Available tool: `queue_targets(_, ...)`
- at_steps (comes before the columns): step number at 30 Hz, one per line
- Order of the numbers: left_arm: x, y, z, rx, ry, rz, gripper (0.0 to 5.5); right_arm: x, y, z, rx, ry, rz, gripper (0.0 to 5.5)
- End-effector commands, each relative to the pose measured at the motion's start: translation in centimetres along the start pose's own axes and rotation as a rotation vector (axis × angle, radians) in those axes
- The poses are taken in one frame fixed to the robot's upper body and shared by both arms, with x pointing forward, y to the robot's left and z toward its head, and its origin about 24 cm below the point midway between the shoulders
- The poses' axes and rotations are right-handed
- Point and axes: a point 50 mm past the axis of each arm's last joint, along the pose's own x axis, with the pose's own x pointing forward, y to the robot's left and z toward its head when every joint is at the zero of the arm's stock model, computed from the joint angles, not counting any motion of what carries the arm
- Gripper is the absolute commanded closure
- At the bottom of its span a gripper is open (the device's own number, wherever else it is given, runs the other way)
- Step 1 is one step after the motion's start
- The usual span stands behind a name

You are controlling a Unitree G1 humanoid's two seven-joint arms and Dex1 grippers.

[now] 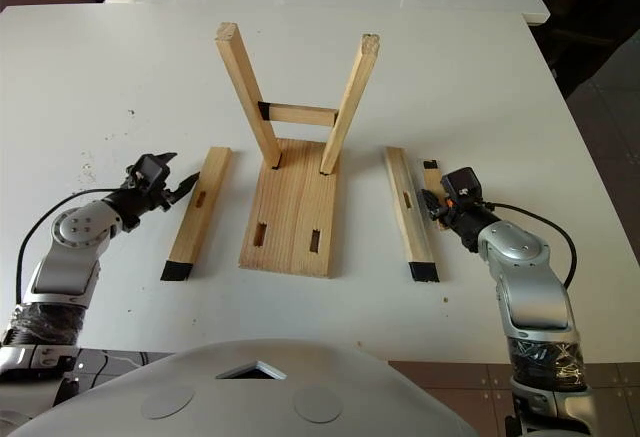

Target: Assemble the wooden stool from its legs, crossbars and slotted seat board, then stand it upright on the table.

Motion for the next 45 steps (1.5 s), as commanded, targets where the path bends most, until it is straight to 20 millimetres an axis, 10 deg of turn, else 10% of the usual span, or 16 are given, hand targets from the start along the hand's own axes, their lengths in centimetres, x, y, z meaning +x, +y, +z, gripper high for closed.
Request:
queue_targets(1, -0.3, -0.6, -0.1, -0.025, 0.006, 0.015, 2.51, 0.3, -0.4, -0.2, -0.032, 0.019, -0.012, 3.53)
queue_targets(12, -0.6, -0.7, -0.6, -0.059, 0.011, 0.087, 2.51, 0.9, -0.8, 3.6, -0.004, -0.187, 0.019, 2.83)
queue_targets(45, -2.1, -0.1, -1.6, -0.071, 0.057, 0.083, 2.51, -1.0, -0.1, -1.4, 0.092, -0.173, 0.016, 2.8)
